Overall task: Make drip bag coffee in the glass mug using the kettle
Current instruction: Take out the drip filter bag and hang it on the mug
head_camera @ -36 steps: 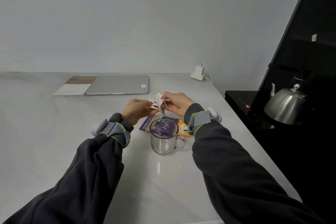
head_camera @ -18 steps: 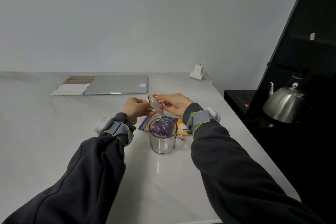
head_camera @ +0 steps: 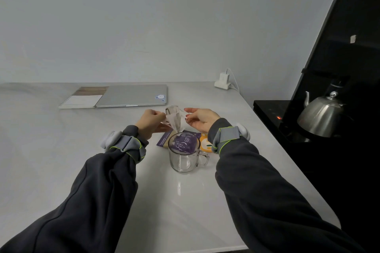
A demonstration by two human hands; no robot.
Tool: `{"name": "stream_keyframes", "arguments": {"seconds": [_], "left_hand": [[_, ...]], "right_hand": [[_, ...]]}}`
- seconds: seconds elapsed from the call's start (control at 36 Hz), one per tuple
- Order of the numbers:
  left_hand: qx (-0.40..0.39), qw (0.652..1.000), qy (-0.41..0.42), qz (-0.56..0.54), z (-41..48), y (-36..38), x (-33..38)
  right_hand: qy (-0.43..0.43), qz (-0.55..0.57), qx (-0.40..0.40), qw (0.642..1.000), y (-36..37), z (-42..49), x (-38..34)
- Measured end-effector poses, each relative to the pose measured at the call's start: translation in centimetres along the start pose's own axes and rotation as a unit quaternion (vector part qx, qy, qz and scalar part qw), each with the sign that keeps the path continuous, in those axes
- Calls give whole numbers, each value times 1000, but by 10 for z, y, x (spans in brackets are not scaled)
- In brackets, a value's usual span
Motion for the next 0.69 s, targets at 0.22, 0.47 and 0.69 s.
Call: {"name": "stream_keyframes", "arguments": {"seconds": [0.22,0.47,0.69], "left_hand": [[18,999,30,7,2,-1,0],[-25,999,21,-21,-2,11,6],[-44,996,-36,-70,-6,15,5]], "right_hand": [[-1,10,-11,1000,2,-3,0],[24,45,3,999,9,2,4],[42,123,20,991,7,6,8]]}}
Point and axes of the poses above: each hand's wrist, its own z-axis towards the middle knuckle, its own y-axis out of the palm, x = y × z, the point moved 5 cm from there along z, towards the middle knuckle, and after that the axes turned 9 degrees about -z, right-handed, at the moved point
